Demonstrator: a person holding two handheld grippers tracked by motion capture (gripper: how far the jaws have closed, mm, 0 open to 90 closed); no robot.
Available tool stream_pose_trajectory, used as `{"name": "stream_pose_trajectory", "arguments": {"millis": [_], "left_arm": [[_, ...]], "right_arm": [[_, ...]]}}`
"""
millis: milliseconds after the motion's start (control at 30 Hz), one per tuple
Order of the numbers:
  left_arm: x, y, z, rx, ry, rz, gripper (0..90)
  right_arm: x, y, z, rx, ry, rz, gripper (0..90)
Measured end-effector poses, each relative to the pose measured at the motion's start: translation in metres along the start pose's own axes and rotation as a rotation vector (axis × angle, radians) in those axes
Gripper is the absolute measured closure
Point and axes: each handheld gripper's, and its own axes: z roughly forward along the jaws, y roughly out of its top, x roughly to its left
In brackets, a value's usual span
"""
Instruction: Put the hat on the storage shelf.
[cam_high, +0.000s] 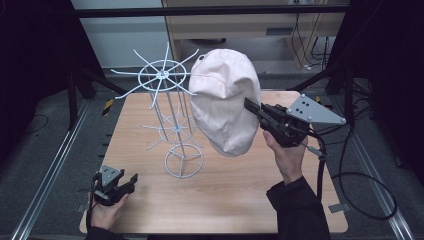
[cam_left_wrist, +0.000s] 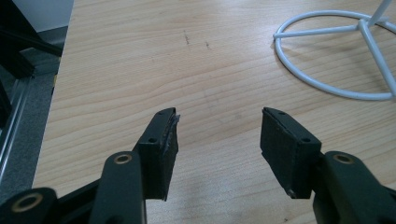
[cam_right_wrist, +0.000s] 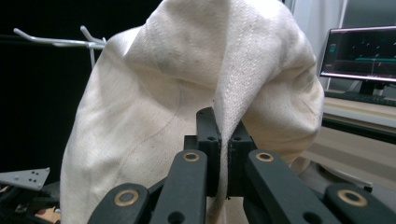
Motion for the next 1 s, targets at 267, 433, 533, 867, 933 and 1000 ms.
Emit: {"name": "stream_pose_trajectory", "arguments": {"millis": [267,433,533,867,933,1000], "left_arm": [[0.000,0.000,0.000,0.000,-0.001,0.002,46.0],[0.000,0.000,0.000,0.001,0.000,0.002,46.0],[-0.001,0.000,0.000,0.001,0.000,0.003,46.0],[0.000,0.000,0.000,0.000,-0.001,0.002,46.0],[0.000,0.000,0.000,0.000,-0.001,0.002,46.0],[0.000,0.000,0.000,0.000,0.000,0.002,46.0]], "right_arm": [[0.000,-0.010,0.003,0.050,0.023,0.021,87.8],[0.001,-0.018,0.005,0.085,0.030,0.026,86.8],[0.001,-0.022,0.007,0.103,0.034,0.028,85.9],[0.007,-0.028,0.012,0.135,0.040,0.009,79.9],[0.007,-0.029,0.013,0.140,0.039,0.008,78.6],[0.008,-0.029,0.014,0.144,0.041,0.004,77.1]]}}
